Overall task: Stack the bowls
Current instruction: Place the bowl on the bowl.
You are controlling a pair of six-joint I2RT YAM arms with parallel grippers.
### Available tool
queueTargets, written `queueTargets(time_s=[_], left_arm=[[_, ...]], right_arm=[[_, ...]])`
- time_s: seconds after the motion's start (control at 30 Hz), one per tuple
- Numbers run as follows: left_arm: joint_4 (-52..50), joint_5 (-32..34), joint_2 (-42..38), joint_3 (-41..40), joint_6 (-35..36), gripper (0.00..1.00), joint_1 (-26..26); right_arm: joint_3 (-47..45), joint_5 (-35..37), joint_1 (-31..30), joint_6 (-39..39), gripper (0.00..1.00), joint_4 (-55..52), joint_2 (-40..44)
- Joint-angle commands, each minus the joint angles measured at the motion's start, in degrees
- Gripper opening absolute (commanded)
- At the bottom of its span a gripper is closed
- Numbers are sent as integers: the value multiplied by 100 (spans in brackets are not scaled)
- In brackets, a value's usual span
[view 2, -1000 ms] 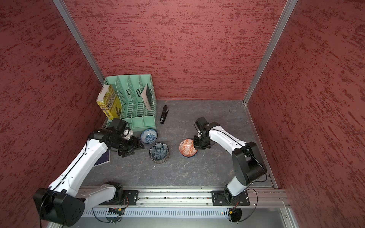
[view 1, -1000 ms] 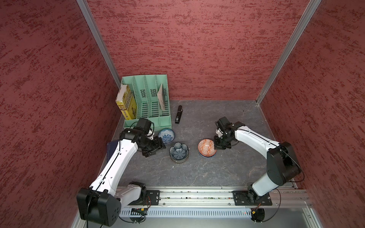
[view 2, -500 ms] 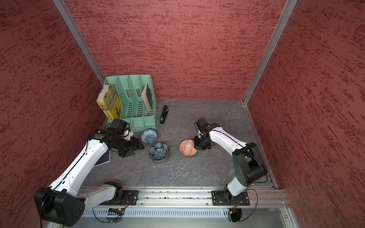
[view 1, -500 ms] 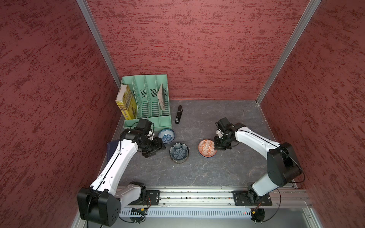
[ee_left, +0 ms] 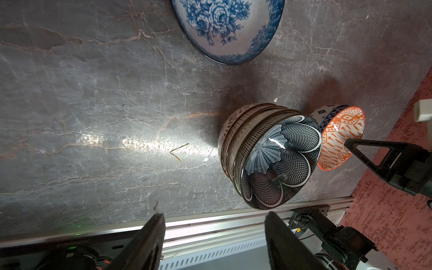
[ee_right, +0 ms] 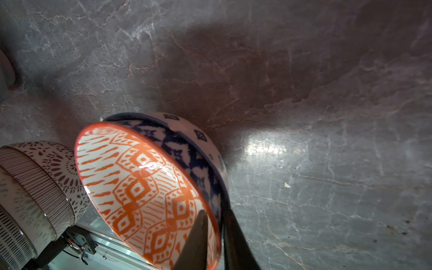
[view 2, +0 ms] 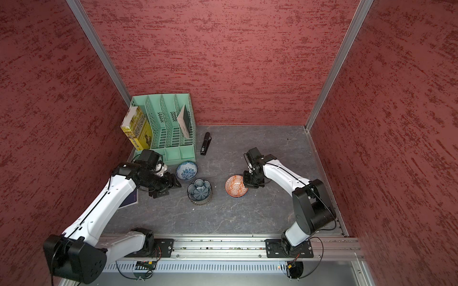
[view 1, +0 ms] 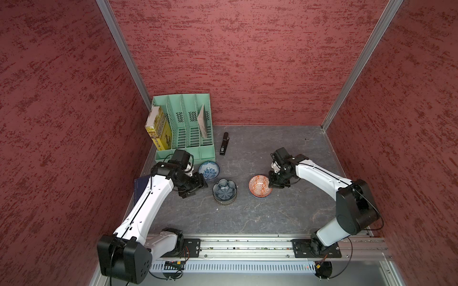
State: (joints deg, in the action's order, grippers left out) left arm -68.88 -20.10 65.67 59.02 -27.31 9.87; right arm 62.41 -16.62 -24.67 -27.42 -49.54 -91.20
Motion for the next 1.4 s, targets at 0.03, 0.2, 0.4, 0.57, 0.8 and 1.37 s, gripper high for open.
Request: queueTargets(time_s=[0.03, 0.2, 0.4, 0.57, 0.8, 1.37], left_arm=[[133, -12, 6, -1, 85, 71, -57], [125, -19, 19, 2, 86, 71, -63], [106, -12, 7, -21, 100, 71, -73], [98, -36, -1, -27, 102, 71, -73], [72, -62, -28, -7, 121, 71, -82], [129, -110, 16, -134, 130, 70, -84]], right_arm=[[-9, -60, 45, 36, 20, 38, 102], [-12, -59, 43, 39, 21, -22, 140], [57, 142, 42, 57, 21, -197, 261], [99, 177, 46, 48, 20, -287, 293], [92, 147, 42, 41, 14, -285, 261], [1, -23, 43, -13, 7, -203, 107]])
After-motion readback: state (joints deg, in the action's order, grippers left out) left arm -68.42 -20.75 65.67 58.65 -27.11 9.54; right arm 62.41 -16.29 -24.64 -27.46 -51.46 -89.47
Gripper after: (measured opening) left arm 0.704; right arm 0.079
